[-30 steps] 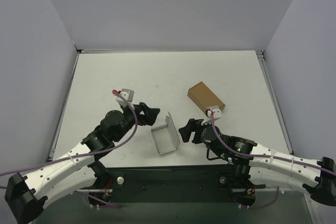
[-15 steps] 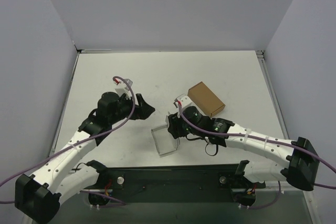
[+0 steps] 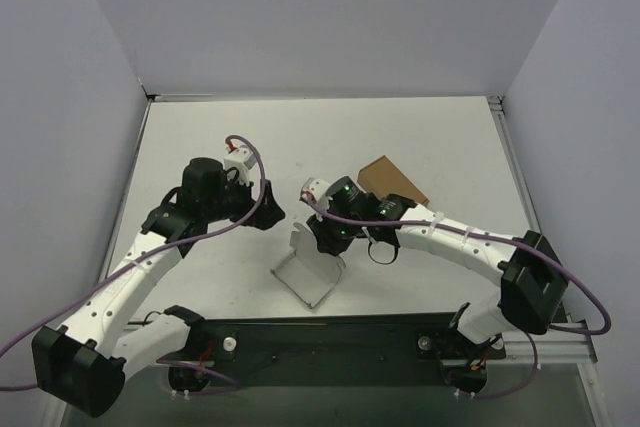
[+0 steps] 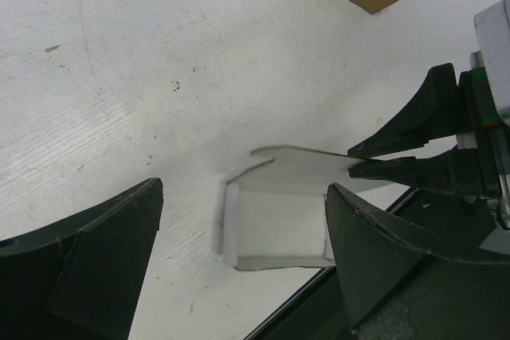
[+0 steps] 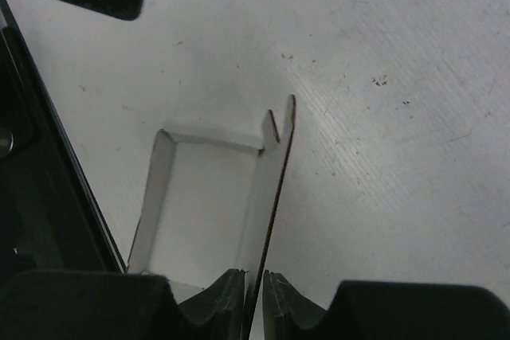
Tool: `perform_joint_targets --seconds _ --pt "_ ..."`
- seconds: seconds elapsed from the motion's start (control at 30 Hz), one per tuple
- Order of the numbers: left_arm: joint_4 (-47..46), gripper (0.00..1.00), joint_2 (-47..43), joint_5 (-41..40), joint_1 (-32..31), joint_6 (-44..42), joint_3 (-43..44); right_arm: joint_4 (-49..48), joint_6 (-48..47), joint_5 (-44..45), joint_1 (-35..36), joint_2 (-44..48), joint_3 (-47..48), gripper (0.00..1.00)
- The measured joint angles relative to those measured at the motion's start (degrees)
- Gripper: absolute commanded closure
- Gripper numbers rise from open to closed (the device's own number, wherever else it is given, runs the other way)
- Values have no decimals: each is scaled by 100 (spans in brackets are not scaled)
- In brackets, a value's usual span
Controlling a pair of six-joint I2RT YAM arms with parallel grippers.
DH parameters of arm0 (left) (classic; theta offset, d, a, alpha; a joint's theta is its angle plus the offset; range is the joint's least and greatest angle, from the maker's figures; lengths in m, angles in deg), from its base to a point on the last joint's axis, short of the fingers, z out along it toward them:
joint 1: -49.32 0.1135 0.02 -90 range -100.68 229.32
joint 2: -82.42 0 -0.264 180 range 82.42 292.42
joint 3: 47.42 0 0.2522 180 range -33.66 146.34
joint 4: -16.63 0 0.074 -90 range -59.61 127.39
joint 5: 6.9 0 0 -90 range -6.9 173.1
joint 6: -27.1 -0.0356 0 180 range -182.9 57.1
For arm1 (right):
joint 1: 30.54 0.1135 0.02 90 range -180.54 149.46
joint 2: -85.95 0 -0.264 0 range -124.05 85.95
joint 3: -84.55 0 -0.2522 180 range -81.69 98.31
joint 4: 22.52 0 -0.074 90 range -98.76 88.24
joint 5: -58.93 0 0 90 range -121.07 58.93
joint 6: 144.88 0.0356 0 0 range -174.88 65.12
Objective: Fold the paper box
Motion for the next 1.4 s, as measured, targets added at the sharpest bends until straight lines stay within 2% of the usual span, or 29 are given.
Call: perform_joint_targets --seconds 0.2,0.37,0.43,0.47,0.57,0.6,0.77,0.87,1.03,1.17,1.27,1.4 --pt "20 7 304 107 197 -24 0 339 -1226 -35 55 -219 358 83" --pt "-214 8 717 339 507 240 0 404 -2356 564 297 -251 579 82" --pt "-348 8 918 452 592 369 0 358 -2791 975 485 -295 603 76" --pt "-422 8 1005 505 623 424 0 310 -2981 1161 586 -334 603 68" --pt "-595 8 1213 629 678 568 2 101 -3383 1644 811 -487 603 52" --pt "-636 8 1272 664 684 597 2 63 -3407 1788 846 -520 603 50" --pt "-671 8 1425 706 693 697 4 33 -3189 2337 881 -520 597 39" --pt "-660 8 1403 702 695 739 4 13 -2861 2354 872 -114 402 33" --pt "-638 11 1001 654 695 765 -162 155 -1893 2179 717 1064 210 33" --pt "-780 13 90 682 695 540 -813 166 -935 1604 33 1670 57 33" --pt "-807 18 -234 763 614 245 -1137 149 -382 1311 -269 1829 -413 34" --pt "-776 21 31 776 136 -195 -1158 138 114 922 -365 1655 -966 36"
